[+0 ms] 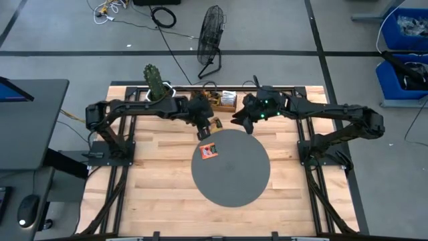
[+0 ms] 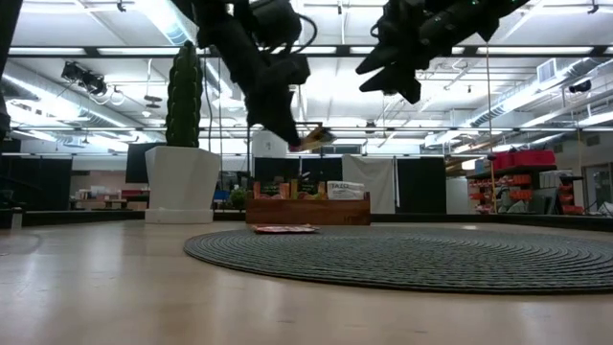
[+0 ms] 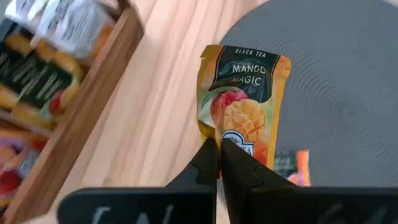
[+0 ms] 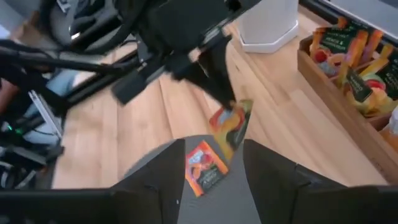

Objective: Pick & Place Tea
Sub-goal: Put the yellow tea bag into the middle section of the wooden organizer

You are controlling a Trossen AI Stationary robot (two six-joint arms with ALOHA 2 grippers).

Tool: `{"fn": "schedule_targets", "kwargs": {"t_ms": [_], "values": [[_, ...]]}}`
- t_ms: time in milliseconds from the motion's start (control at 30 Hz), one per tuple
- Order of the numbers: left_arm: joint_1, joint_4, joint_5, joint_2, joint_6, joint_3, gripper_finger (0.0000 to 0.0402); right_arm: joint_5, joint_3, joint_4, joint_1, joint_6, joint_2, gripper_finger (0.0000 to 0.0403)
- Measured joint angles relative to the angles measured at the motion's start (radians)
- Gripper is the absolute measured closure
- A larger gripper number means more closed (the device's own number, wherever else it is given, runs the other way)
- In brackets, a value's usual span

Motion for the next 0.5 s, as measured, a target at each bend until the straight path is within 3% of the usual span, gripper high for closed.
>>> {"fn": "schedule_targets", "kwargs": {"t_ms": [200, 500], "values": [[-0.052, 0.025, -0.06, 0.004, -0.027, 0.021, 0.0396, -0.155, 0.06, -0.048, -0.058, 0.07, 0.09, 0.0234], [-0.06, 0.06, -0.073, 0.005, -0.06, 0.021, 0.0395, -0.184, 0.074, -0.045, -0.059, 0.082, 0.2, 0.0234]]}}
